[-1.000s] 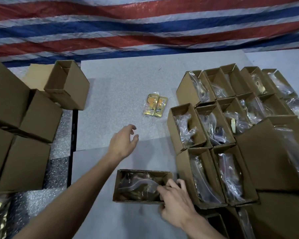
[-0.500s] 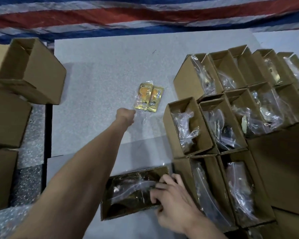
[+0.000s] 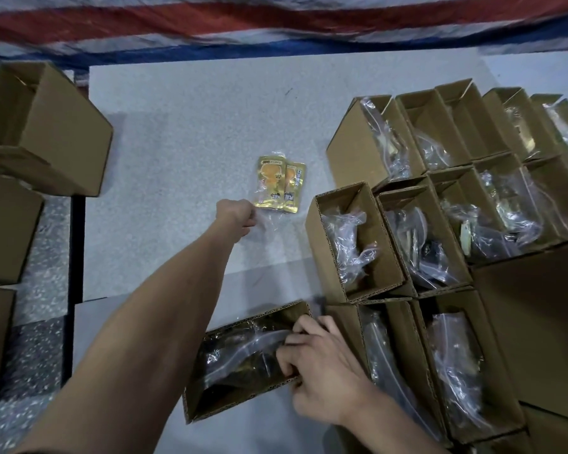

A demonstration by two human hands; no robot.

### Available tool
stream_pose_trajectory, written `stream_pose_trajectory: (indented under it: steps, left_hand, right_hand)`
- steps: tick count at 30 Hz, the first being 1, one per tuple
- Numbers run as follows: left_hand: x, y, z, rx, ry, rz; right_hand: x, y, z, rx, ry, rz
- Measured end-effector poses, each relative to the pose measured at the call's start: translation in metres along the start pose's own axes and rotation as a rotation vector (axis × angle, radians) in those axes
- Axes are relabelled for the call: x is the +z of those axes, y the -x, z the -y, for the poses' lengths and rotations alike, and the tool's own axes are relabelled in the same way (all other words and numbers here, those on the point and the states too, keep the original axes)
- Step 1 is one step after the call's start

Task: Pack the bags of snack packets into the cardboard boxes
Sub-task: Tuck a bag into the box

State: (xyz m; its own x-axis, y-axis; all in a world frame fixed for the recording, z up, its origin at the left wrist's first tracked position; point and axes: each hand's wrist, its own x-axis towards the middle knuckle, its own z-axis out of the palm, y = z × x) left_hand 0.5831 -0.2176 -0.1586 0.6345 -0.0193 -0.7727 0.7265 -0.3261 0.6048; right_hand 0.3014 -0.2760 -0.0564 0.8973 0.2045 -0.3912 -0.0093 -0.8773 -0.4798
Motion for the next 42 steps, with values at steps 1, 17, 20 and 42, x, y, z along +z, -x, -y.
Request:
stream_pose_trajectory:
  steps: [1,17,20,42]
  left_hand:
    - [-0.003,0.005,0.000,0.008,0.031,0.001]
    - [-0.089,0.095,0.026,0.854,-0.831,-0.107]
    - [-0.102,0.130,0.020,1.012,-0.938,-0.073]
    - [-0.153,0.320,0.072,1.486,-1.016,0.231]
  right_hand:
    - [0.000,0.000,0.000,-0.001,-0.001,-0.003]
    - [0.003,0.025,0.027,0.012,0.069,0.079]
    - [0.012,0.042,0.036,0.012,0.098,0.109]
    - [-0.043,0.072,0.113,0.100,-0.479,-0.450]
